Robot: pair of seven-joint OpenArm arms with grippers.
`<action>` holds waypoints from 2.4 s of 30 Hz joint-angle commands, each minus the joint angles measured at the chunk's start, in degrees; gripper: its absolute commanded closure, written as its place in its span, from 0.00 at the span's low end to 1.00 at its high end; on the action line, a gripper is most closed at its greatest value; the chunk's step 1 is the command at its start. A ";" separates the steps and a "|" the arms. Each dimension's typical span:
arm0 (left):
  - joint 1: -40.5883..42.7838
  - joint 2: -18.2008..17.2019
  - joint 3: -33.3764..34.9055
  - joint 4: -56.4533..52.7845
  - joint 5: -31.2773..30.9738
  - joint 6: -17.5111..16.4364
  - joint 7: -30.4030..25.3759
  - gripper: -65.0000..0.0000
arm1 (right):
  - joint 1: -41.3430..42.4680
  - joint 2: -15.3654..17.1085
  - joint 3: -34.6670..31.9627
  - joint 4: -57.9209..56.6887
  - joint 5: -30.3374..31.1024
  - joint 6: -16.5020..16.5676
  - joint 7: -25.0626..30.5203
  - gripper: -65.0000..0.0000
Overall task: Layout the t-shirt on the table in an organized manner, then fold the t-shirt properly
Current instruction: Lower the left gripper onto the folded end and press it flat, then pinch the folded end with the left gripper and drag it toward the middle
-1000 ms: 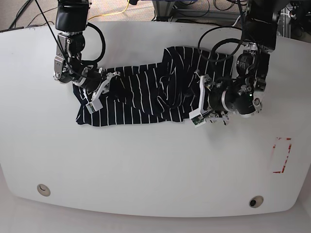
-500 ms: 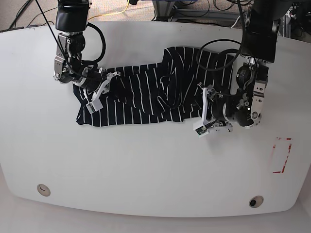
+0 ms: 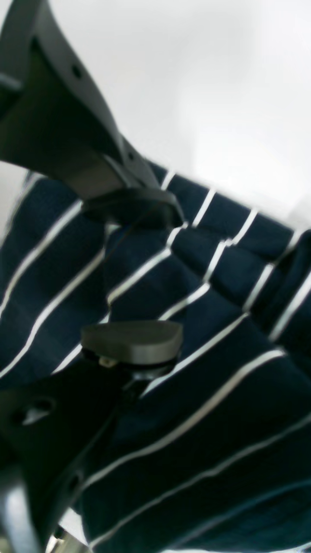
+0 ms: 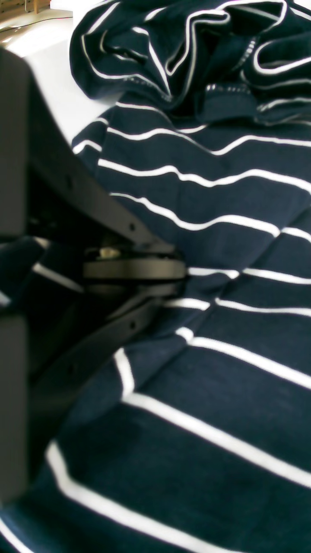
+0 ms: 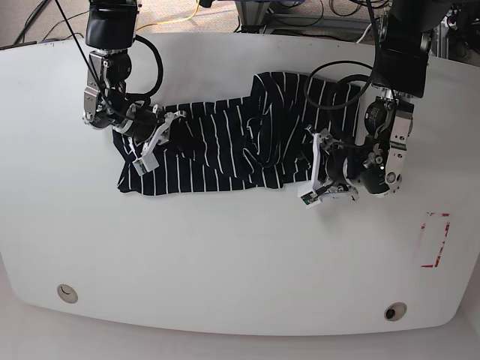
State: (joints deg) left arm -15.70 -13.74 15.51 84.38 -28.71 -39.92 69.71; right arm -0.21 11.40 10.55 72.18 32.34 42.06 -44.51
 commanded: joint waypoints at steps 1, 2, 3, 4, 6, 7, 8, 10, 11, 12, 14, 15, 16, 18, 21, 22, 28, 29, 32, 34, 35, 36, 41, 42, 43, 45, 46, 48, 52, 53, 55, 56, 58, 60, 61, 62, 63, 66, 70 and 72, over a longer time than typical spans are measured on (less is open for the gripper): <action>-1.13 -0.11 0.71 1.29 -1.05 -0.08 -0.66 0.52 | -0.63 0.34 -0.30 -1.11 -7.24 -2.06 -6.61 0.98; -1.13 -0.11 0.89 1.29 -1.05 -0.08 -0.66 0.52 | -0.36 0.34 -0.30 -1.19 -7.24 -2.06 -6.61 0.98; -1.04 -0.11 0.89 1.29 -1.05 -0.08 -0.66 0.52 | -0.28 0.34 -0.22 -1.19 -7.24 -2.06 -6.61 0.98; -1.04 -0.11 0.89 1.29 -1.05 -0.08 -0.66 0.52 | -0.28 0.34 -0.22 -1.28 -7.24 -2.06 -6.61 0.98; -0.52 -0.11 0.89 1.29 -1.05 -0.08 -0.66 0.55 | -0.19 0.34 -0.22 -1.28 -7.24 -2.06 -6.61 0.98; -0.34 -0.11 0.89 1.29 -0.96 -0.08 -0.66 0.58 | -0.19 0.34 -0.22 -1.28 -7.24 -2.06 -6.61 0.98; -0.25 -0.11 0.89 1.29 -0.87 -0.08 -0.66 0.60 | -0.19 0.34 -0.22 -1.28 -7.24 -2.06 -6.61 0.98; -0.16 -0.11 0.89 1.29 -0.79 -0.08 -0.66 0.67 | -0.19 0.34 -0.22 -1.28 -7.24 -2.06 -6.61 0.98; -0.16 -0.11 0.89 1.20 -0.70 -0.08 -0.66 0.70 | -0.19 0.34 -0.22 -1.28 -7.24 -2.06 -6.61 0.98; -0.16 -0.11 0.89 1.03 -0.70 -0.08 -0.66 0.74 | -0.19 0.34 -0.22 -1.28 -7.24 -2.06 -6.61 0.98; -0.25 -0.02 0.89 0.94 -0.70 -0.08 -0.66 0.80 | -0.19 0.34 -0.22 -1.28 -7.24 -2.06 -6.61 0.98; -0.25 -0.02 0.89 0.85 -0.70 -0.08 -0.66 0.83 | -0.19 0.34 -0.22 -1.28 -7.24 -2.06 -6.61 0.98; -0.25 -0.02 0.89 0.85 -0.70 -0.08 -0.66 0.84 | -0.19 0.34 -0.22 -1.28 -7.24 -2.06 -6.61 0.98; -0.25 -0.02 0.89 0.85 -0.70 -0.08 -0.66 0.86 | -0.19 0.34 -0.22 -1.28 -7.24 -2.06 -6.61 0.98; -0.25 -0.02 0.89 0.85 -0.61 -0.08 -0.83 0.90 | -0.19 0.34 -0.22 -1.28 -7.24 -2.06 -6.61 0.98; -0.25 -0.02 0.89 0.85 -0.61 -0.08 -1.19 0.93 | -0.19 0.34 -0.22 -1.28 -7.24 -2.06 -6.61 0.98; -0.08 -0.11 0.89 0.94 -0.26 -0.08 -4.53 0.97 | -0.10 0.34 -0.22 -1.28 -7.24 -2.06 -6.61 0.98; 0.01 -0.11 0.89 0.94 0.27 -0.08 -4.88 0.98 | -0.01 0.34 -0.22 -1.28 -7.24 -2.06 -6.61 0.98; -0.08 0.07 0.71 0.94 2.91 -0.08 -5.05 0.98 | 0.43 0.34 -0.22 -1.28 -7.24 -2.06 -6.61 0.98; -0.25 0.15 0.62 0.94 4.67 -0.08 -5.05 0.98 | 0.52 0.34 -0.22 -1.28 -7.24 -2.06 -6.61 0.98; -0.34 0.24 0.54 0.94 5.37 -0.08 -5.05 0.98 | 0.60 0.34 -0.13 -1.28 -7.24 -2.06 -6.61 0.98; -0.34 0.24 0.27 0.94 5.90 -0.08 -5.14 0.99 | 0.60 0.34 -0.13 -1.28 -7.24 -2.06 -6.61 0.98; -0.43 2.00 -2.63 0.85 8.53 -0.08 -6.11 1.00 | 0.69 0.34 -0.13 -1.28 -7.24 -2.06 -6.61 0.98; -0.43 2.44 -3.42 0.76 9.41 -0.08 -6.20 1.00 | 0.69 0.34 -0.13 -1.28 -7.24 -2.06 -6.61 0.98; -0.52 2.79 -4.39 0.76 10.64 -0.08 -6.20 1.00 | 0.69 0.34 -0.13 -1.28 -7.24 -2.06 -6.61 0.98; -0.52 3.32 -5.53 0.76 12.84 -0.08 -6.20 1.00 | 0.69 0.34 -0.13 -1.28 -7.24 -2.06 -6.61 0.98; -0.52 3.67 -6.06 0.76 14.25 -0.08 -6.20 1.00 | 0.69 0.34 -0.13 -1.28 -7.24 -2.06 -6.61 0.98; -1.04 4.73 -7.02 0.76 16.53 -0.08 -6.20 1.00 | 0.69 0.34 -0.13 -1.28 -7.24 -2.06 -6.61 0.98; -2.27 5.96 -8.61 0.76 18.99 -0.08 -6.20 1.00 | 0.69 0.34 -0.13 -1.28 -7.24 -2.06 -6.61 0.98; -2.36 6.22 -8.96 0.76 19.35 -0.08 -6.20 1.00 | 0.69 0.34 -0.13 -1.28 -7.24 -2.06 -6.61 0.98; -2.63 6.84 -9.93 0.76 19.87 -0.08 -6.02 1.00 | 0.69 0.34 -0.13 -1.28 -7.24 -2.06 -6.61 0.98; -2.71 6.84 -10.28 0.76 19.96 -0.08 -6.02 1.00 | 0.69 0.34 -0.13 -1.28 -7.24 -2.06 -6.61 0.98; -2.80 6.92 -11.07 0.76 19.96 -0.08 -6.02 1.00 | 0.69 0.34 -0.13 -1.28 -7.24 -2.06 -6.61 0.98; -2.89 7.54 -11.33 0.76 19.87 -0.08 -6.02 1.00 | 0.69 0.34 -0.13 -1.28 -7.24 -2.06 -6.61 0.98; -2.89 7.72 -11.33 0.76 19.87 -0.08 -6.02 1.00 | 0.69 0.34 -0.13 -1.28 -7.24 -2.06 -6.61 0.98; -2.98 7.98 -11.16 0.76 19.87 -0.08 -6.02 1.00 | 0.60 0.34 -0.13 -1.28 -7.24 -2.06 -6.61 0.98; -2.98 8.15 -11.16 0.85 19.87 -0.08 -6.02 1.00 | 0.60 0.34 -0.13 -1.28 -7.24 -2.06 -6.61 0.98; -3.33 9.39 -10.98 1.03 19.79 -0.08 -5.93 1.00 | 0.52 0.34 -0.13 -1.28 -7.24 -2.06 -6.61 0.98; -3.59 10.88 -9.49 1.29 19.61 -0.08 -5.05 0.99 | 0.52 0.34 -0.22 -1.28 -7.24 -2.06 -6.61 0.98; -3.68 11.67 -8.96 1.29 19.52 -0.08 -3.38 0.94 | 0.52 0.34 -0.22 -1.28 -7.24 -2.06 -6.61 0.98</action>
State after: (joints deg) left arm -17.87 -2.92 6.46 84.44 -8.64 -39.94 65.45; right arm 0.91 11.22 10.55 71.77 31.79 42.28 -45.36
